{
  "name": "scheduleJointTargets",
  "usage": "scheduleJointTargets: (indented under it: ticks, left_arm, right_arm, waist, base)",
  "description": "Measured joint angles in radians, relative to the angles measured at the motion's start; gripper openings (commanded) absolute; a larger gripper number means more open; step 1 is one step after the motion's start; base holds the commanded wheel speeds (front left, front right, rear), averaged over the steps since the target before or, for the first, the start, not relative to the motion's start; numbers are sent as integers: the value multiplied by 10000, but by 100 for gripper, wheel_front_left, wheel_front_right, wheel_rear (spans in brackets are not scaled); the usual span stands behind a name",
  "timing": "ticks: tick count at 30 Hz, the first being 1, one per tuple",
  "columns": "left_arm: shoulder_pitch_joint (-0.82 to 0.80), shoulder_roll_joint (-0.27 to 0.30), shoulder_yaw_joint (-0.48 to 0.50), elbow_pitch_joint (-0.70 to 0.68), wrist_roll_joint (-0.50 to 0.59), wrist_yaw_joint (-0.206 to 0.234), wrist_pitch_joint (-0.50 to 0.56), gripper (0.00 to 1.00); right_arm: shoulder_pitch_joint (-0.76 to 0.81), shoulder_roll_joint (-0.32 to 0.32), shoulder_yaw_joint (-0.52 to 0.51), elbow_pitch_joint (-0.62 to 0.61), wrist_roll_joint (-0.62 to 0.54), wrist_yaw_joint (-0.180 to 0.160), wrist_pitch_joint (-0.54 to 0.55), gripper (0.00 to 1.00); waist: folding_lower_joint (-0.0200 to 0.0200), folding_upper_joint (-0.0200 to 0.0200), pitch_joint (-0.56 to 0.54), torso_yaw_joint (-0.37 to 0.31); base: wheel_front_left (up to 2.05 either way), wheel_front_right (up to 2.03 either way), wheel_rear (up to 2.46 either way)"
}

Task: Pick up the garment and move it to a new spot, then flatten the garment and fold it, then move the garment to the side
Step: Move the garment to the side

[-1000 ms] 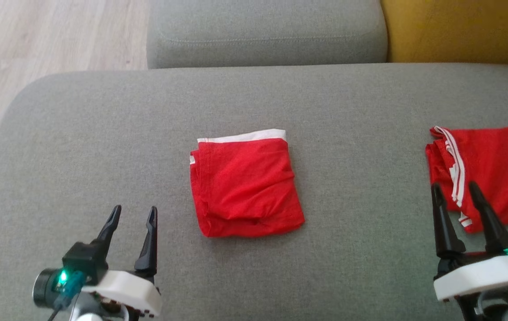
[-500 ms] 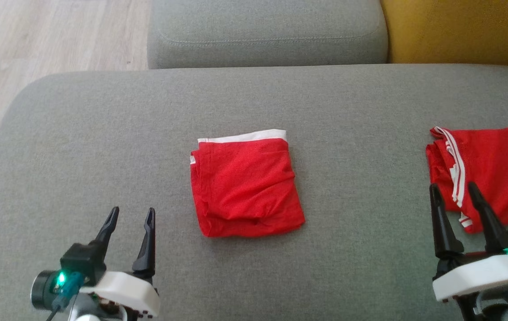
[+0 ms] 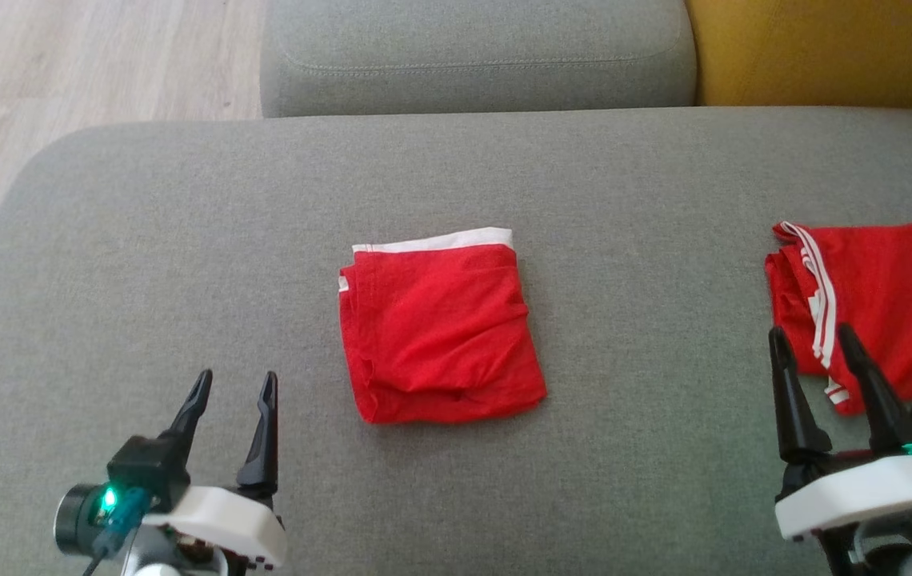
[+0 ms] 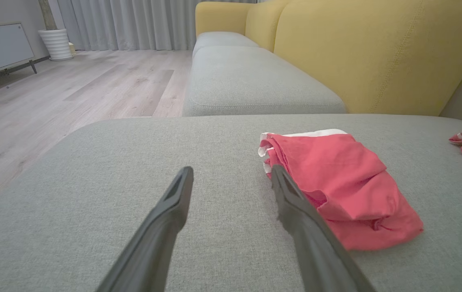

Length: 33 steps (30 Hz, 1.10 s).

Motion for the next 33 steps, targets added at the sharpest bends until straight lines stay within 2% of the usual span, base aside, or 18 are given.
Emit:
scheduleJointTargets:
  ticks: [6, 10, 14, 22, 28, 32, 33]
  left_arm:
    - [-64, 0, -71, -54, 0, 8, -12, 100]
    - [-414, -15, -176, -138, 13, 0, -29, 100]
    - [-1023, -182, -366, -169, 15, -46, -178, 100]
    - [-1615, -658, -506, 146, 15, -255, -556, 100]
    - [-1935, -761, -527, 324, 35, -286, -646, 100]
    - [-1958, -805, -451, 412, 35, -314, -648, 100]
    - [-1961, -802, -433, 414, 36, -372, -656, 100]
  right_arm:
    - [-9, -6, 79, -10, -33, 0, 77, 100]
    - [-132, -140, 500, 119, -98, 0, 146, 100]
    - [-828, -364, 1164, 817, -35, 0, 221, 100]
    - [-2816, -382, 2686, 3601, 604, 0, 203, 100]
    - [-3855, -178, 2746, 5868, 773, 0, -19, 100]
    - [-4325, -136, 2903, 6661, 1005, 2, -71, 100]
    - [-4445, -115, 2905, 6828, 1185, 2, 23, 94]
  waist:
    - [0, 0, 146, 77]
    - [0, 0, 419, 276]
    - [0, 0, 806, 647]
    - [2, 0, 1652, 1610]
    - [3, 0, 2146, 2122]
    - [1, 0, 2280, 2125]
    - [0, 0, 2287, 2076]
  base:
    - [0, 0, 0]
    - [0, 0, 0]
    - [0, 0, 0]
    - [0, 0, 0]
    - [0, 0, 0]
    - [0, 0, 0]
    - [0, 0, 0]
